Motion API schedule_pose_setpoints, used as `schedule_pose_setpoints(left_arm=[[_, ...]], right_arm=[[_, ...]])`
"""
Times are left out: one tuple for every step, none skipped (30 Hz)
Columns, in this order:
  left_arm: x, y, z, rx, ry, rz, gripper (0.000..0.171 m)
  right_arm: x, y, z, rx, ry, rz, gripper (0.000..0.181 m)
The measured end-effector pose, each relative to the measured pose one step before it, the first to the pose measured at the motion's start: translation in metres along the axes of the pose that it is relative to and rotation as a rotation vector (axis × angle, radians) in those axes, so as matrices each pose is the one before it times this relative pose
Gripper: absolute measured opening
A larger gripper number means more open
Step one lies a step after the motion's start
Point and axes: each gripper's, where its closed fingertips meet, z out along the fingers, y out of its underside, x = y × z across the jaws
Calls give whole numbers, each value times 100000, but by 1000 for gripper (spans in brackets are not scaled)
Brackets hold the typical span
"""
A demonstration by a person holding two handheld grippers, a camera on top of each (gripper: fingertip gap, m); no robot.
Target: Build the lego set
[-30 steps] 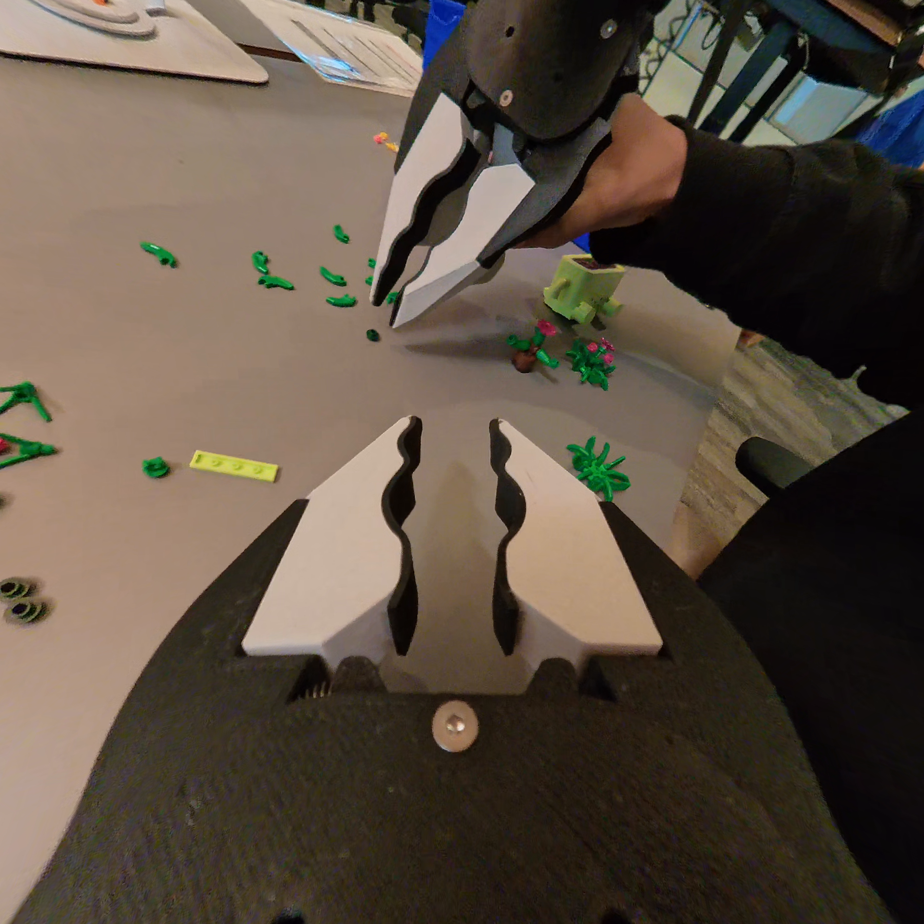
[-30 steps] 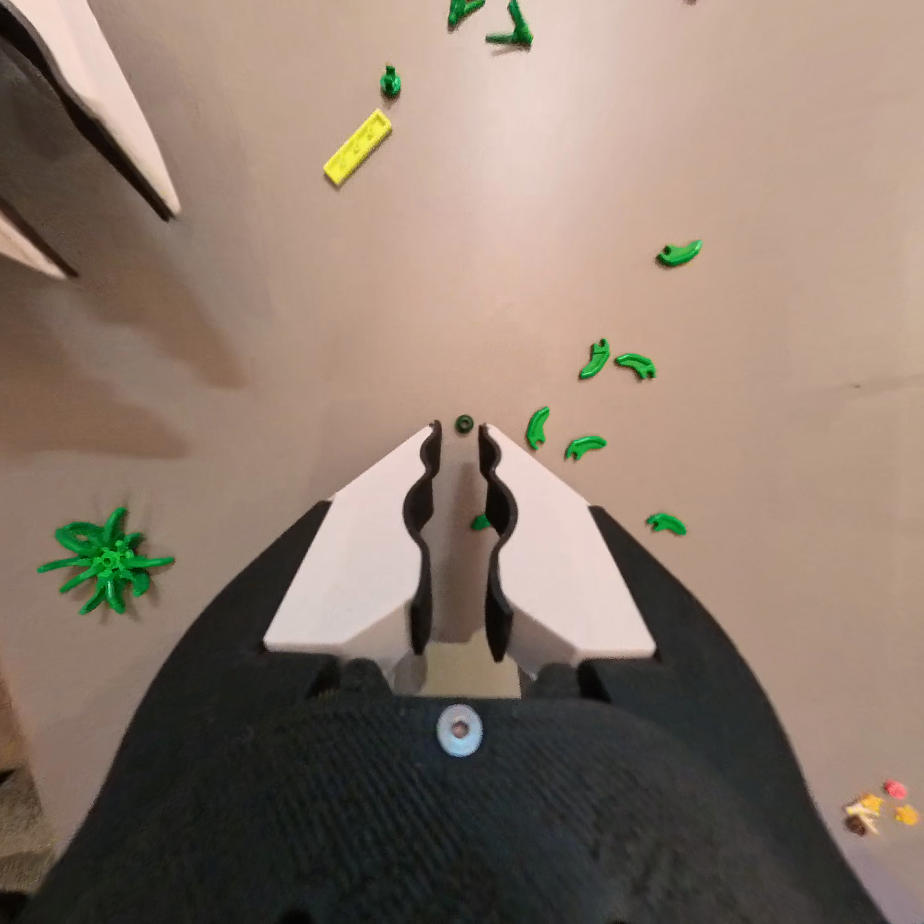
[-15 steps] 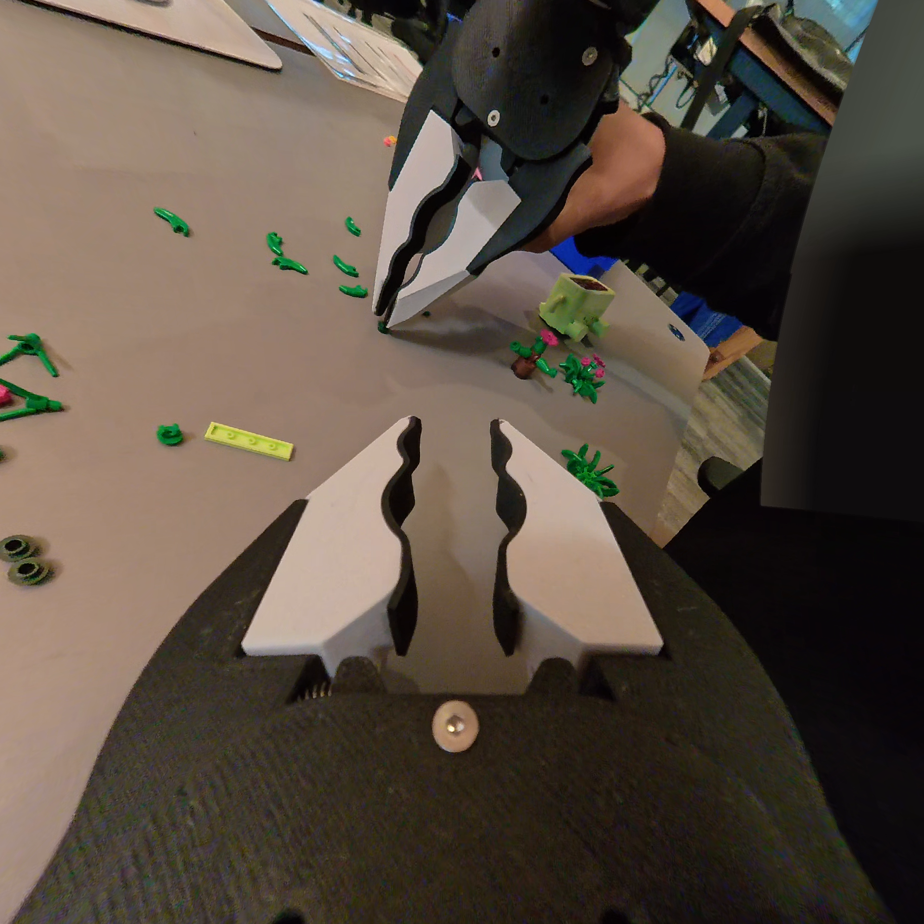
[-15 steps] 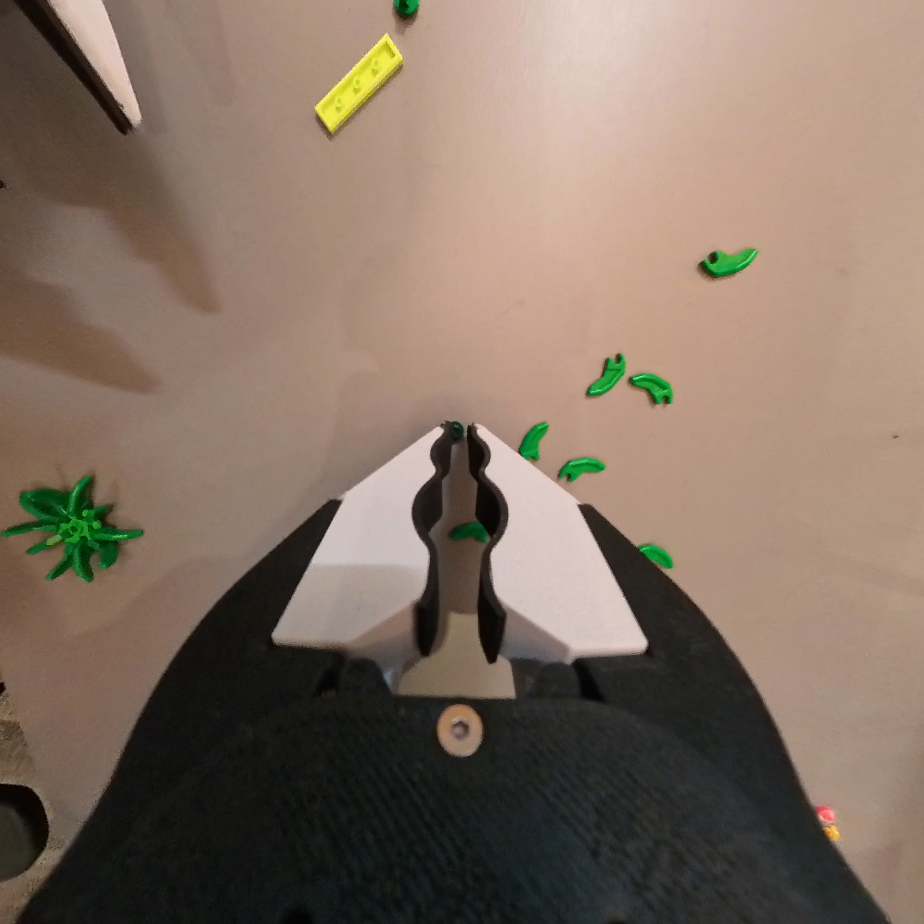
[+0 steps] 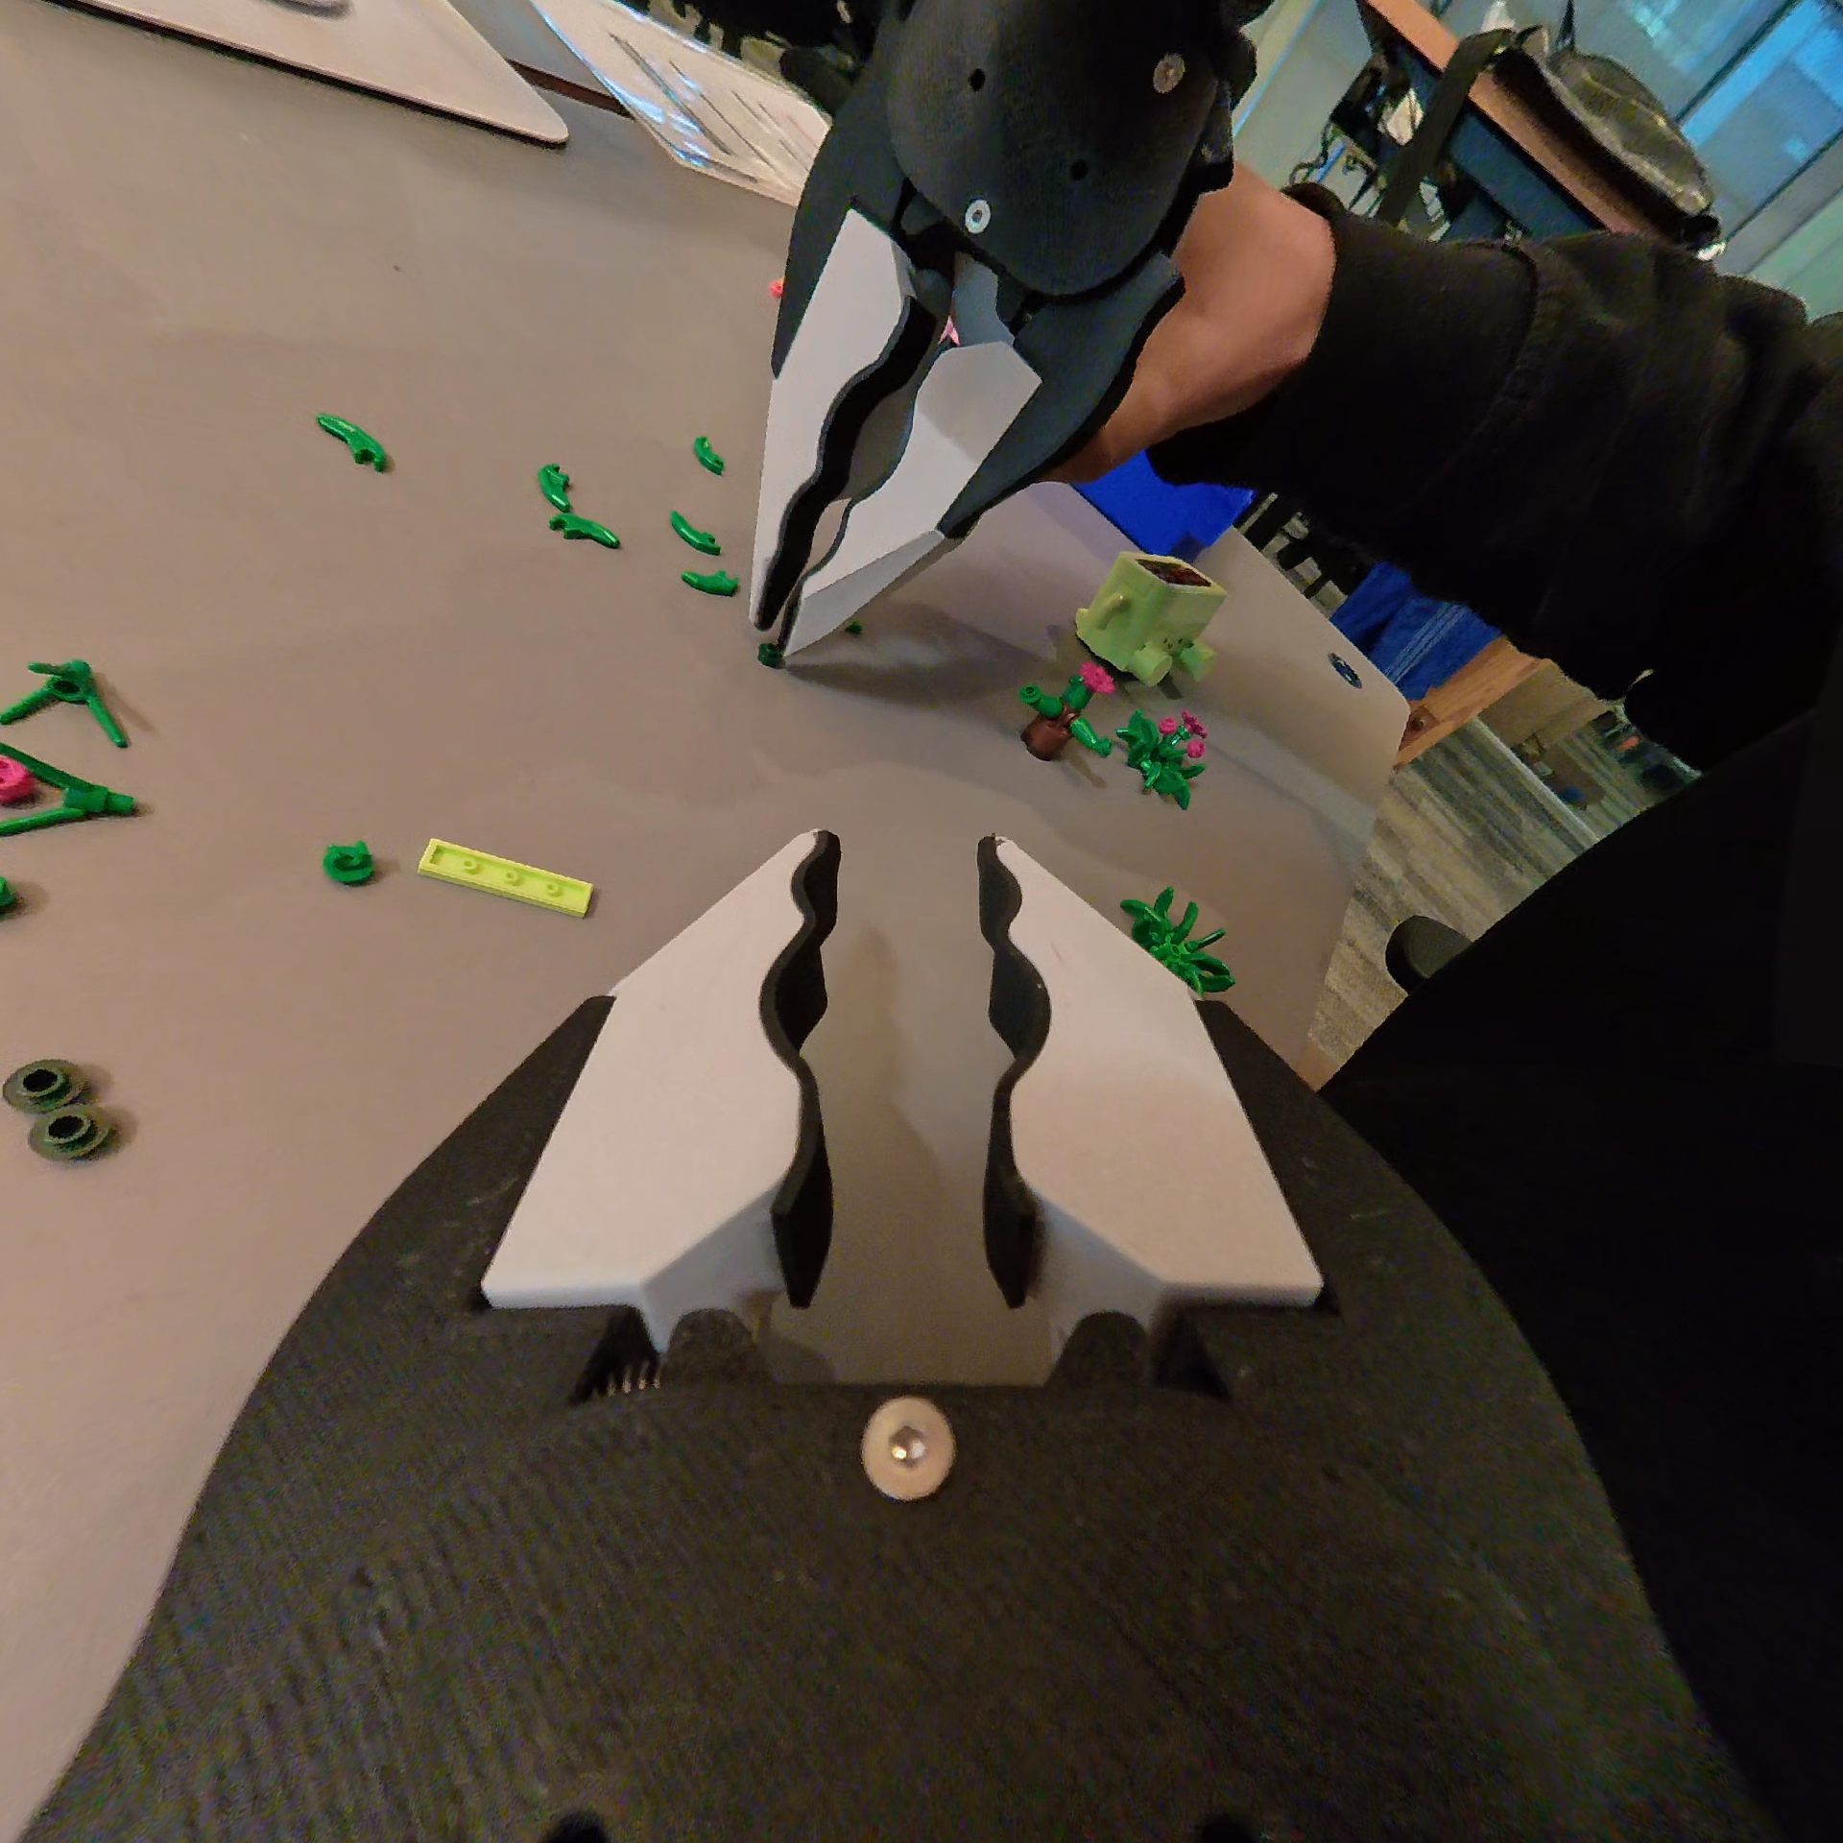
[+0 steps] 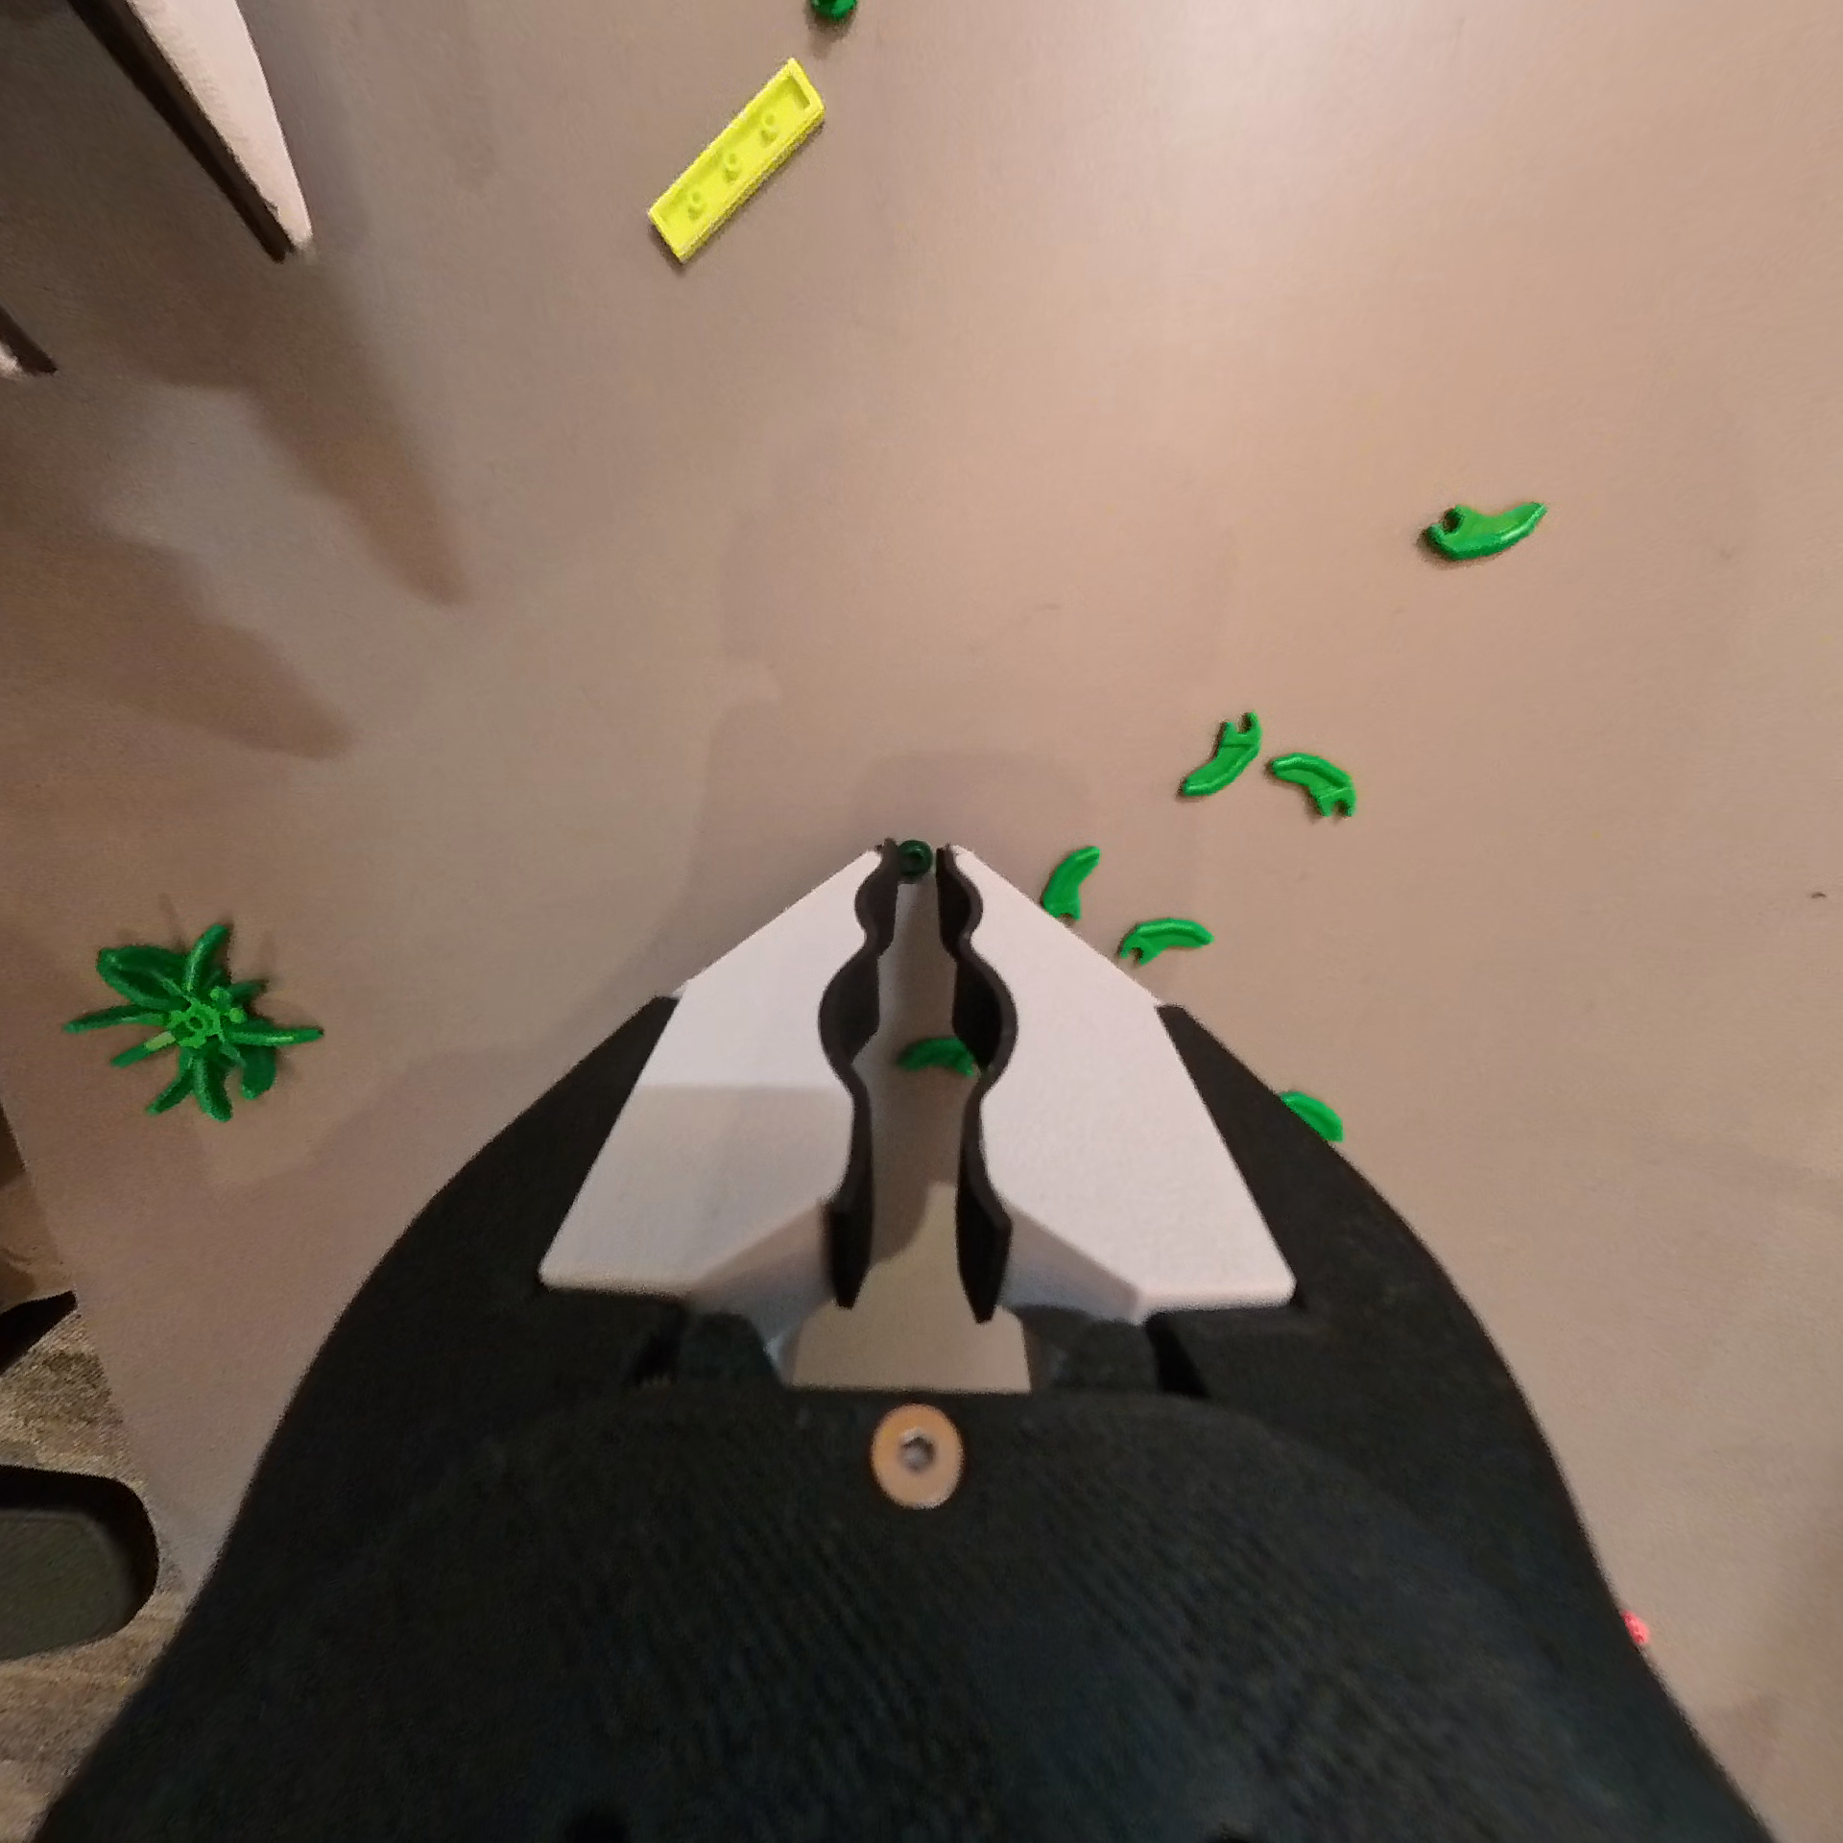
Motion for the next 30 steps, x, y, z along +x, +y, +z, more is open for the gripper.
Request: schedule_pose_setpoints(left_arm=[[-1, 24, 14, -142, -3, 25, 27], [4, 15, 19, -80, 34, 20, 27], [-2, 7, 10, -24, 21, -22, 27], [-8, -12, -11, 59, 26, -62, 27], [-6, -7, -7, 79, 59, -91, 27], [0, -16, -9, 85, 60, -99, 27], [-12, -8, 1, 53, 34, -82, 27], [-2, -1, 10, 9, 54, -75, 27], [-6, 2, -4, -17, 75, -83, 27], [8, -6, -2, 15, 91, -54, 27], [-5, -4, 4, 59, 40, -47, 27], [-8, -5, -1, 37, 62, -75, 27], [6, 4, 0, -1, 91, -94, 27], [2, -11, -5, 21, 95, -79, 27], [-1, 1, -6, 52, 55, -45, 27], [2, -13, -7, 66, -21, 19, 27], [-5, 0, 5, 30, -66, 59, 27], [6, 9, -1, -61, -79, 68, 27], [7, 18, 16, -125, -17, 68, 27], [11, 19, 20, -105, -54, 60, 27], [11, 19, 13, -75, -45, 99, 27], [25, 12, 8, -24, -38, 127, 27], [20, 1, 15, -5, -9, 120, 27], [39, 26, 27, -95, 36, 89, 27], [41, 16, 20, -113, 76, 83, 27], [46, 25, 27, -88, 88, 91, 27], [66, 27, 36, -137, 102, 136, 27], [67, 28, 41, -119, 88, 218, 27], [86, 33, 42, -151, 89, 255, 27], [96, 53, 49, -269, 91, 340, 27]], right_arm=[[-22, 59, 74, -426, -215, -46, 5], [9, 22, 89, -216, -231, -7, 5], [-25, 7, 96, -107, -446, 44, 5], [-51, 19, 108, -255, -638, 55, 5], [-55, -7, 78, -98, -707, 50, 5], [1, -45, -1, 59, -378, 142, 5], [36, 11, -8, -305, -239, 139, 4], [16, 10, -6, -249, -324, 150, 4], [-6, -9, 4, -161, -237, 131, 3], [2, -5, 9, -95, 11, -95, 3], [8, -2, -1, -85, 77, -152, 3], [1, 7, 8, -34, 67, -65, 3], [4, -9, 1, -35, 34, 15, 3], [7, 2, 0, 38, 32, 57, 3], [1, -1, 3, 102, 0, 176, 3], [-18, -1, 4, 153, -153, 249, 2], [2, -3, 6, 216, -39, 292, 2], [2, 4, 7, 263, 61, 289, 2], [18, -9, 1, 338, 157, 450, 2], [33, -27, -8, 479, 513, 420, 2], [53, -23, -24, 475, 1023, 25, 2], [-14, -32, -69, 505, 902, -408, 1], [-158, -82, -144, 632, 155, -211, 1], [-259, -101, -172, 600, -387, 331, 1], [-352, -128, -188, 736, -589, 420, 1], [-380, -116, -204, 766, -285, 270, 1], [-351, -29, -193, 431, 350, 152, 1], [-354, 71, -193, -48, 529, -86, 1], [-350, 103, -195, -103, 710, -69, 1], [-393, 122, -223, -40, 640, 124, 1]])
